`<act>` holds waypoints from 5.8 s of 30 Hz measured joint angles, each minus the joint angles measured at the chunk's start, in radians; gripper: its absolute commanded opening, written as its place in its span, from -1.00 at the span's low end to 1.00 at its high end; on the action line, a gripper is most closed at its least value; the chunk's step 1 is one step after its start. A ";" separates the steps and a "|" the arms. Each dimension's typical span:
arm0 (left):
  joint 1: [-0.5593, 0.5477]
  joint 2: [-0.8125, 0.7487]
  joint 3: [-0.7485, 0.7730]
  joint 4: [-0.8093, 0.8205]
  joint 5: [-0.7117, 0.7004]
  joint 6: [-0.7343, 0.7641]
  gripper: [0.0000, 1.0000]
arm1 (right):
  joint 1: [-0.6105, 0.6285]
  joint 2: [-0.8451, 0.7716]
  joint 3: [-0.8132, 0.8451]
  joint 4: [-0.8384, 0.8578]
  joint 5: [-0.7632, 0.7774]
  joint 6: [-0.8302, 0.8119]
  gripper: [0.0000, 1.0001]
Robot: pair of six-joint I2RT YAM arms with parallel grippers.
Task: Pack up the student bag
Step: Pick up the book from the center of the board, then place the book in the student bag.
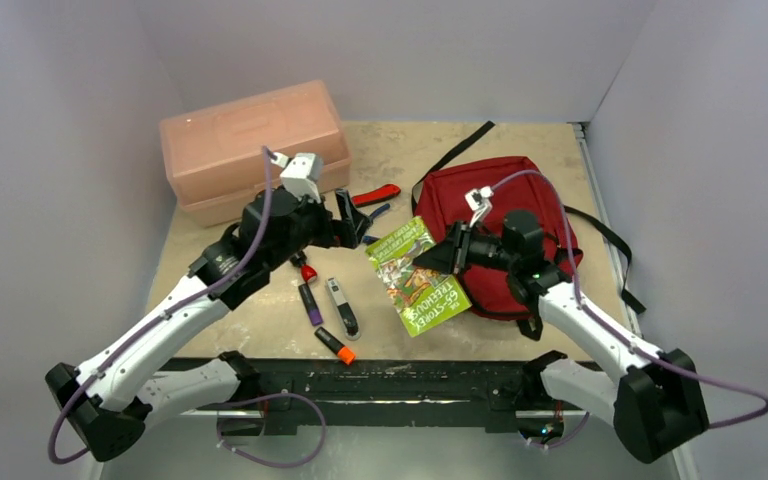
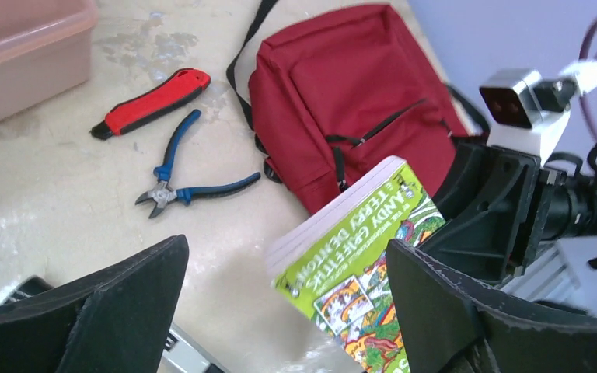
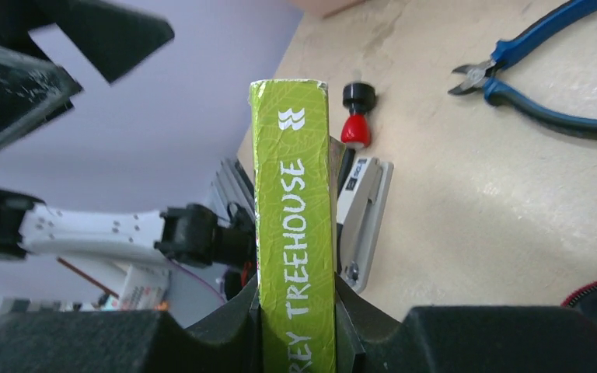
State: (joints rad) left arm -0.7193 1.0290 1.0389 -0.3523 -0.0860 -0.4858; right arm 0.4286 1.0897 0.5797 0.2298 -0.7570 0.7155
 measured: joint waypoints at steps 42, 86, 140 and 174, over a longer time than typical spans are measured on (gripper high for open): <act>0.032 0.083 -0.485 1.212 0.208 -0.838 -1.00 | -0.062 -0.388 -0.196 0.230 0.109 0.647 0.92; -0.418 0.278 -0.192 0.552 -0.053 0.176 0.30 | 0.054 -0.742 0.579 -1.286 1.336 0.113 -1.00; -0.211 0.849 0.544 0.351 0.367 -0.039 -1.00 | 0.055 -0.752 0.257 -1.431 1.093 0.220 -1.00; -0.210 0.829 0.520 0.393 0.530 -0.096 -1.00 | -0.209 -0.634 -0.364 -0.343 0.943 0.656 -1.00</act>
State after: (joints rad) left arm -0.9295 1.8580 1.5589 0.0406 0.4438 -0.5816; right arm 0.2199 0.4553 0.2161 -0.1135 0.1864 1.3712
